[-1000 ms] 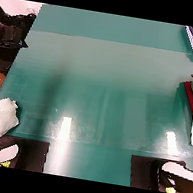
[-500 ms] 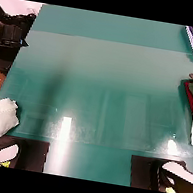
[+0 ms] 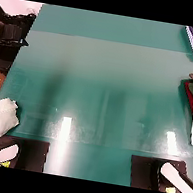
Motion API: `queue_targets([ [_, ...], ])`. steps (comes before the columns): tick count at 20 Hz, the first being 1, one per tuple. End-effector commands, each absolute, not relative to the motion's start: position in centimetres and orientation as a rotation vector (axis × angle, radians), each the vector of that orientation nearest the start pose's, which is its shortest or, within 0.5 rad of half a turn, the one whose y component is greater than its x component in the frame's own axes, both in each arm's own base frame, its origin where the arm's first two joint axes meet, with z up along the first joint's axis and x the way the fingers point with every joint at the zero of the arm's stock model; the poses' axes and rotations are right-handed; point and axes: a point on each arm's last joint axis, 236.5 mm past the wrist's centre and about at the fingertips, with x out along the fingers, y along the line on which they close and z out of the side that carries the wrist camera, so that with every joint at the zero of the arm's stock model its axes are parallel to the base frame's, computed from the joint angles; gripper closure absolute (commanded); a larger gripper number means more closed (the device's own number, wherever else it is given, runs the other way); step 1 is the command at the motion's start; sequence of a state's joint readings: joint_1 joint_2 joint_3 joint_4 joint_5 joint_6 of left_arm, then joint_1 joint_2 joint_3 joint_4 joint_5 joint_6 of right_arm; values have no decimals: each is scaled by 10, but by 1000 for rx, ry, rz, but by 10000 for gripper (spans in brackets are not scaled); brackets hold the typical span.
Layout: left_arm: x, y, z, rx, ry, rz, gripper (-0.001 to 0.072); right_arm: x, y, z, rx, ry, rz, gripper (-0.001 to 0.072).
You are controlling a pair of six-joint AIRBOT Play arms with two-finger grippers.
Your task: Fold the shirts.
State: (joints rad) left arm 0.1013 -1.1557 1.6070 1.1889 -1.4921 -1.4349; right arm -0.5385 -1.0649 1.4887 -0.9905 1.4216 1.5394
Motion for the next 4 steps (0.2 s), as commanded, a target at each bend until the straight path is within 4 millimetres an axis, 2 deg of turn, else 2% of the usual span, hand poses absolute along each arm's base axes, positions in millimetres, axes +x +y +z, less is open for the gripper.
queue_targets([
  [1,373,-50,208,-154,991,-305,677,364,18,237,484,845,222,693],
  [4,373,-50,208,-154,991,-305,677,359,59,235,431,879,326,693],
])
